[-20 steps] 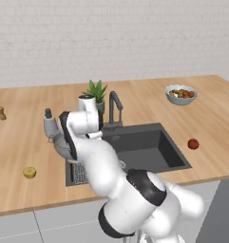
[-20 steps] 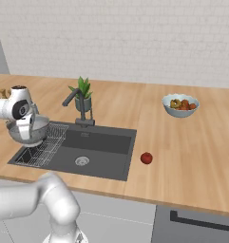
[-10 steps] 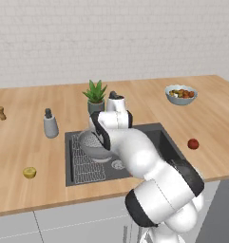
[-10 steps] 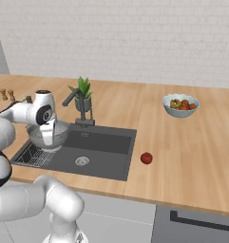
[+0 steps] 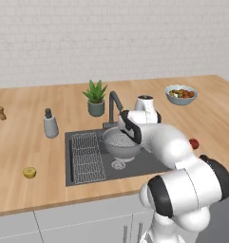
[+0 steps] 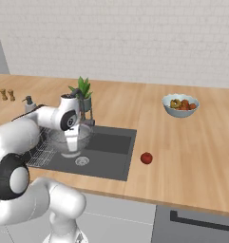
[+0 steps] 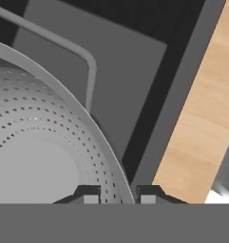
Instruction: Put the colander in the sink, put the kiwi, apple in the colander, and turn on the sink faucet and pour water over the colander.
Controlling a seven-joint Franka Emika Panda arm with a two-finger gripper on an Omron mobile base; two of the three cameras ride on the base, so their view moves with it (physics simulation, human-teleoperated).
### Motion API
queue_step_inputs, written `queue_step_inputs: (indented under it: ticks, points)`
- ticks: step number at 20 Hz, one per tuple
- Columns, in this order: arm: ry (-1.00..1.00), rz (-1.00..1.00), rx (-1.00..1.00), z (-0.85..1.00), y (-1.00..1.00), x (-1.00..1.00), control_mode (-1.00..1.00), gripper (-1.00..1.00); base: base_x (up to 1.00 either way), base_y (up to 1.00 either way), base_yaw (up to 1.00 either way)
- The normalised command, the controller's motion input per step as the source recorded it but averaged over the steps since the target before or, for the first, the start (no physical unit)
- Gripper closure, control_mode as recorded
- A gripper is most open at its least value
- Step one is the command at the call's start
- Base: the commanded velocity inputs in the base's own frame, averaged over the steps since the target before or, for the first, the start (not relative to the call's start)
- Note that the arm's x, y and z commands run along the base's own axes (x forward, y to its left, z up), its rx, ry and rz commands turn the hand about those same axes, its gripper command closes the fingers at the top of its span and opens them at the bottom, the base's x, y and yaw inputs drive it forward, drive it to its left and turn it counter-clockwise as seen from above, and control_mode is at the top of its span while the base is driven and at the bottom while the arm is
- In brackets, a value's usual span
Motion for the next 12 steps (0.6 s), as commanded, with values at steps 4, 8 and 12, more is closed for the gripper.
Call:
queue_step_inputs:
  ticks: [4, 8, 12]
  points:
    - [0.0, 0.0, 0.06, -0.02, -0.84, 0.0, -1.0, 1.0, 0.0, 0.0, 0.0]
    - [0.0, 0.0, 0.06, -0.21, -0.56, 0.0, -1.0, 1.0, 0.0, 0.0, 0.0]
    - [0.0, 0.0, 0.05, -0.41, -0.1, 0.02, -1.0, 1.0, 0.0, 0.0, 0.0]
